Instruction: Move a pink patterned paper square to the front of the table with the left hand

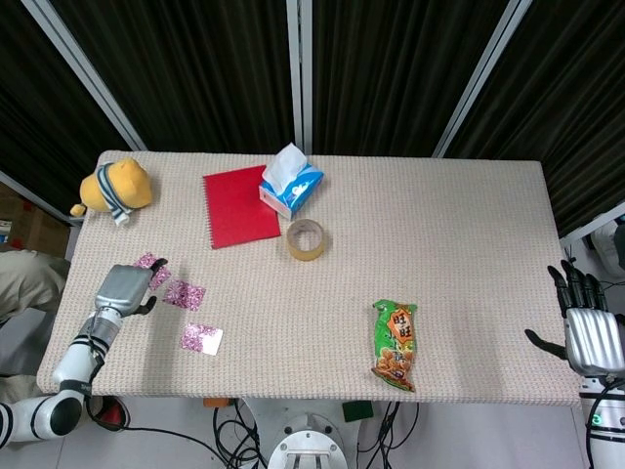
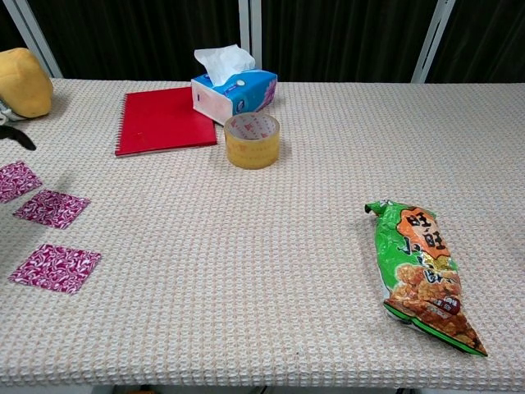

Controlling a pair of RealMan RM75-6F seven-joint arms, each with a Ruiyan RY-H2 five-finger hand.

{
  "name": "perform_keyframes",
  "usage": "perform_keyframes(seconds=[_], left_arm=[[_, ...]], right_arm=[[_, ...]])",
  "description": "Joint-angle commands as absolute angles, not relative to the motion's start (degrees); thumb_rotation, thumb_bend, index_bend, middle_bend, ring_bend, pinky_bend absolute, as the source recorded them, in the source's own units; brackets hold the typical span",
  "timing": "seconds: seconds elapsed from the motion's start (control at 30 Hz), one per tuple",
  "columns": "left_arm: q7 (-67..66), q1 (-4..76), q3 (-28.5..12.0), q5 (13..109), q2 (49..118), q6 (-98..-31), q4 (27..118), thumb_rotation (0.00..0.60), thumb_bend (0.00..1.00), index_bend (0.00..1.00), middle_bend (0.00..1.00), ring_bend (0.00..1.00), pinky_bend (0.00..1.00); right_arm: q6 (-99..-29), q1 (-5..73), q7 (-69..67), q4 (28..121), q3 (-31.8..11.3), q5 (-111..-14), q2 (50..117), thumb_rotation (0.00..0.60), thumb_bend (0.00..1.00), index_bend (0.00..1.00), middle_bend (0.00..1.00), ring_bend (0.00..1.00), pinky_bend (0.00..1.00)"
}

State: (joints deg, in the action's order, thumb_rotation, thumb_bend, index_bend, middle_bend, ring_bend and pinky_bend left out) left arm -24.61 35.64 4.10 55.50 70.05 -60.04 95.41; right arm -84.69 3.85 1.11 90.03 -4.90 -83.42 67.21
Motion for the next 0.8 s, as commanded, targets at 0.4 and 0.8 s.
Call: perform_keyframes(seconds=[0.4,0.8], left_arm=[[-25.53,31.98,6.23,76.52,78.96,-63.88,82.94,0.600,0.12,0.19,0.00,0.00,0.14],[-24.20,32.51,3.63,75.29,80.87,-59.65,80.36,0.600,0.15,0.20,0.00,0.00,0.14]], right_arm=[[-84.67,3.43,-0.59,88.68,-4.79,-83.05,67.17,0.600,0.22,0.00,0.00,0.00,0.00],[-84.16,3.51,-0.36,88.45,-4.73,-82.75,67.35,0.600,0.22,0.00,0.00,0.00,0.00]])
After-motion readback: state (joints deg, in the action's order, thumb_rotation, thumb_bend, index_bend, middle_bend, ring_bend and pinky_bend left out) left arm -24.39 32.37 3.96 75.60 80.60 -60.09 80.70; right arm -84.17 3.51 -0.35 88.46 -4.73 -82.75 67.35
